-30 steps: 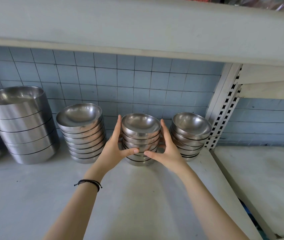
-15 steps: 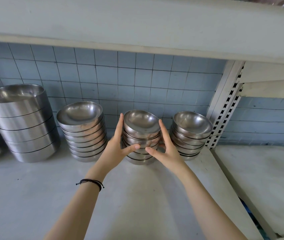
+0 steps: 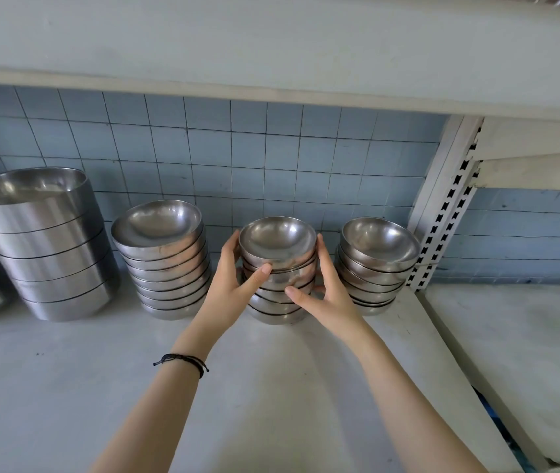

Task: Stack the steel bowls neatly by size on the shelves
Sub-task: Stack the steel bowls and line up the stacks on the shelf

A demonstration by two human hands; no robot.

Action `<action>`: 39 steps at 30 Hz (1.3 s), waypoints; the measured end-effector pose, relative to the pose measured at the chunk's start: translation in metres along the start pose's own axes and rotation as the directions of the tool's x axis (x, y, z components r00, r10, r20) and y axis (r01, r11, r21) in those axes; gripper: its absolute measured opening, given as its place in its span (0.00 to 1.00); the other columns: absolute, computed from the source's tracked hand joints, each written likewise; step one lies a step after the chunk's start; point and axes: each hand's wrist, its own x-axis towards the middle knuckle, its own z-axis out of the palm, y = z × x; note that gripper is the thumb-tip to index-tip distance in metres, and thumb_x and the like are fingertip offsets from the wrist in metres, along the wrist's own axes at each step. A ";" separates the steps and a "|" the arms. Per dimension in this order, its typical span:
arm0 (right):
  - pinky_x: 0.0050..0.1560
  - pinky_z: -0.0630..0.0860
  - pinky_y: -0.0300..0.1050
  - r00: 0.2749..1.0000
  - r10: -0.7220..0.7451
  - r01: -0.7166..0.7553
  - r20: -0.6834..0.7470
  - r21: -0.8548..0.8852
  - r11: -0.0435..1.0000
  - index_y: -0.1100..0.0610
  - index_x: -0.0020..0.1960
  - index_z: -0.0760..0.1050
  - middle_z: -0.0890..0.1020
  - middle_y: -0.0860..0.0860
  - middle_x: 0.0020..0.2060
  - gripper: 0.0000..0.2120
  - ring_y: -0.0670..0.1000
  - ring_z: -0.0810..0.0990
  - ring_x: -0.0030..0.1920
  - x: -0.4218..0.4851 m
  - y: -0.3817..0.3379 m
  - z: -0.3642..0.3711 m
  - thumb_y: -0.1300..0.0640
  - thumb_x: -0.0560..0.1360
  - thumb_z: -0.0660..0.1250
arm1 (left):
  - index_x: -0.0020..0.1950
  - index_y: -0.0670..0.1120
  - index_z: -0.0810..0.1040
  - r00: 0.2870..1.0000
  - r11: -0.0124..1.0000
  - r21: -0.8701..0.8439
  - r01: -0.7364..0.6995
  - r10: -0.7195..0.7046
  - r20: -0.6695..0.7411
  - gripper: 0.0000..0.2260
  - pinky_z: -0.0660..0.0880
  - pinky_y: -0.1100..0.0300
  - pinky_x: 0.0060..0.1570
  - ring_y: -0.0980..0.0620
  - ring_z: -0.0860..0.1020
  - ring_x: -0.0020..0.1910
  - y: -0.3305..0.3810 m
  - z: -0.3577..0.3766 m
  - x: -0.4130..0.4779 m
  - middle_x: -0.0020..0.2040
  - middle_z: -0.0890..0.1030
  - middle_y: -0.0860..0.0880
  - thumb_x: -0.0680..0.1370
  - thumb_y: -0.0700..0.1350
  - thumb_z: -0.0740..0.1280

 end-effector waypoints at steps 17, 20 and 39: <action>0.71 0.69 0.52 0.996 0.022 -0.018 -0.086 0.048 0.999 0.24 0.67 0.50 0.64 0.28 0.69 0.43 0.35 0.64 0.71 0.000 0.002 0.002 0.51 0.71 0.76 | 0.72 0.49 0.61 0.998 0.998 0.054 0.036 -0.034 -0.045 0.38 0.68 0.60 0.68 0.60 0.70 0.67 0.002 -0.001 0.011 0.64 0.71 0.60 0.68 0.52 0.76; 0.71 0.70 0.51 0.996 0.023 -0.019 -0.088 0.048 0.999 0.24 0.67 0.50 0.63 0.27 0.68 0.44 0.36 0.65 0.72 0.000 0.001 0.003 0.52 0.71 0.76 | 0.73 0.48 0.62 0.998 0.997 0.072 0.039 -0.034 -0.060 0.37 0.67 0.66 0.64 0.61 0.70 0.64 0.003 -0.001 0.014 0.60 0.71 0.63 0.69 0.50 0.76; 0.63 0.63 0.24 0.999 0.039 -0.039 0.005 0.006 0.999 0.23 0.68 0.44 0.57 0.24 0.69 0.54 0.30 0.60 0.70 -0.005 0.004 -0.003 0.54 0.66 0.81 | 0.79 0.52 0.42 0.984 0.987 0.150 0.048 -0.072 0.163 0.58 0.61 0.78 0.62 0.73 0.63 0.67 -0.016 -0.006 0.003 0.71 0.62 0.64 0.63 0.51 0.80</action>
